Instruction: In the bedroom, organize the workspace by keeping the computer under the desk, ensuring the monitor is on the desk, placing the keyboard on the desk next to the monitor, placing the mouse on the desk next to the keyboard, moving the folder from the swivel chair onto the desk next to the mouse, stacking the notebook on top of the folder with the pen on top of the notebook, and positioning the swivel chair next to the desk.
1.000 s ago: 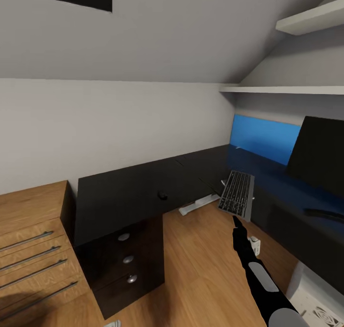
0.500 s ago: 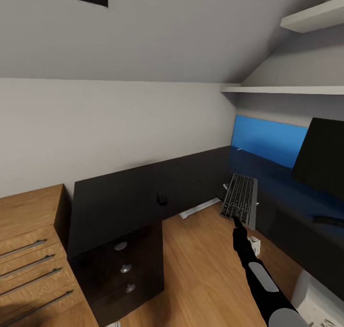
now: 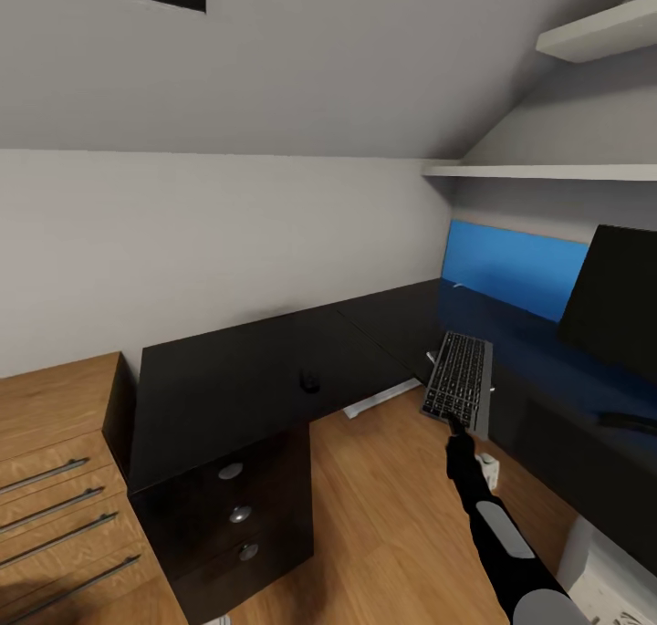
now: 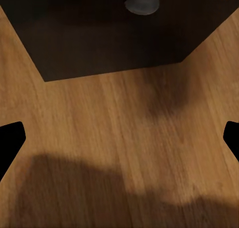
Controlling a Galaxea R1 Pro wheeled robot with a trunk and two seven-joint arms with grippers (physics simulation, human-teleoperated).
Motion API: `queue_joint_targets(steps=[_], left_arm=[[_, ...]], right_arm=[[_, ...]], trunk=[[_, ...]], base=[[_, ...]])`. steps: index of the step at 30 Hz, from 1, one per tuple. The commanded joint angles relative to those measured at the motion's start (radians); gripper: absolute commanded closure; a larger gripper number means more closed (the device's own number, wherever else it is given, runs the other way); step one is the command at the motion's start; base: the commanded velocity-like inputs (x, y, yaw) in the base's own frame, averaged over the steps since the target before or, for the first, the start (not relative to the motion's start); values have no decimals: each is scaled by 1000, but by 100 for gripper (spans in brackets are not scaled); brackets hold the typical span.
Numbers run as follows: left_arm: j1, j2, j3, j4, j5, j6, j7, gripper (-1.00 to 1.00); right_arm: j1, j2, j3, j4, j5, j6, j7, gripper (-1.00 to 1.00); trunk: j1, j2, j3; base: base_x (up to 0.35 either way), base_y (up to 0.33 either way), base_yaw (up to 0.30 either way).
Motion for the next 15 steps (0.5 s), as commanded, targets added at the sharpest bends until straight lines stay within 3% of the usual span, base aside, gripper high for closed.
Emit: queue_joint_targets(steps=[1, 8, 15], left_arm=[[-1, -1, -2, 1, 7, -3, -2, -100], [-1, -2, -2, 2, 7, -3, -2, -100], [-1, -2, -2, 2, 7, -3, -2, -100]], right_arm=[[-1, 0, 2, 1, -22, -1, 5, -100], [-1, 0, 3, 0, -87, 0, 5, -100], [-1, 0, 3, 0, -97, 0, 6, -100]], trunk=[[0, 0, -1], [0, 0, -1], [0, 0, -1]], base=[[0, 0, 0], [0, 0, 0], [0, 0, 0]])
